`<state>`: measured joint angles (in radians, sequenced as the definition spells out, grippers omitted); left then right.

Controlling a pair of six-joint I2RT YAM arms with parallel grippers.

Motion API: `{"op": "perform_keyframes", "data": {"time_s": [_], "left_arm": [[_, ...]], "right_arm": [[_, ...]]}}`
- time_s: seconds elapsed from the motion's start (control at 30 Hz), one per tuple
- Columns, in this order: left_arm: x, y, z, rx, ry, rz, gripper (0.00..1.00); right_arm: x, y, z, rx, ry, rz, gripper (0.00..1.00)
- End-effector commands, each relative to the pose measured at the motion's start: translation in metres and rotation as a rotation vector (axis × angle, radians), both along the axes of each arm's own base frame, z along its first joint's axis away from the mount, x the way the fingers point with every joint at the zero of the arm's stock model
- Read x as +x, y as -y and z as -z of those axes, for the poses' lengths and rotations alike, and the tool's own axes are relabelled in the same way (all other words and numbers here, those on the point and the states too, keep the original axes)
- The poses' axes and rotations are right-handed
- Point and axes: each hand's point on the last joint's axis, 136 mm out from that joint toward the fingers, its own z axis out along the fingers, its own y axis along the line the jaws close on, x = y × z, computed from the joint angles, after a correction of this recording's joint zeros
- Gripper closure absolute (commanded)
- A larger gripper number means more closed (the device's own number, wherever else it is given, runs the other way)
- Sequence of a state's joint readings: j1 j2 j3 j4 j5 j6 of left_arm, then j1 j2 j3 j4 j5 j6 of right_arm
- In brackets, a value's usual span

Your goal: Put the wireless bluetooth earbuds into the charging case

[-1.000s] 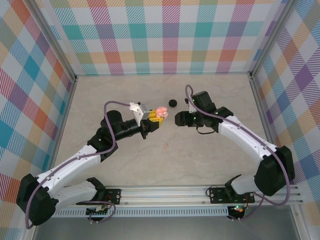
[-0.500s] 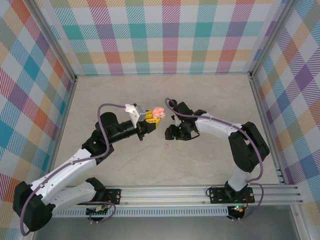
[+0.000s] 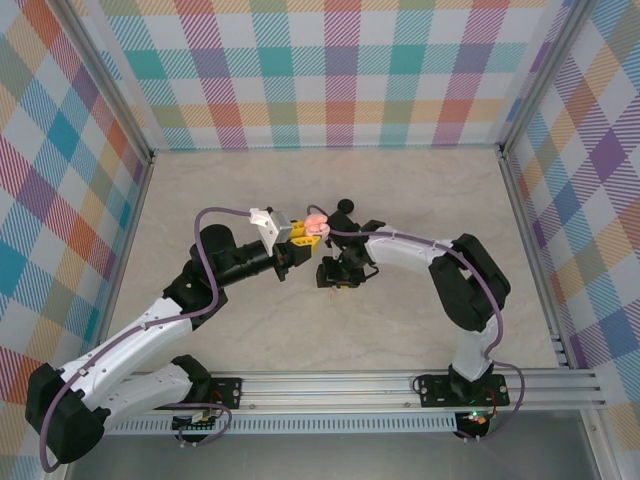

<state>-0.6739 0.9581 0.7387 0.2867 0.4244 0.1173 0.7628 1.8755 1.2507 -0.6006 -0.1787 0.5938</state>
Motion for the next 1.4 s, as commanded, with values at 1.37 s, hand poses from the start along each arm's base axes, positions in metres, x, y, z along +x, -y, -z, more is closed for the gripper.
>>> {"op": "perform_keyframes", "data": {"time_s": [1.37], "left_arm": [[-0.008, -0.003, -0.014, -0.029, 0.031, 0.001, 0.93]], "right_arm": [[0.011, 0.042, 0.017, -0.368, 0.06, -0.034, 0.72]]}}
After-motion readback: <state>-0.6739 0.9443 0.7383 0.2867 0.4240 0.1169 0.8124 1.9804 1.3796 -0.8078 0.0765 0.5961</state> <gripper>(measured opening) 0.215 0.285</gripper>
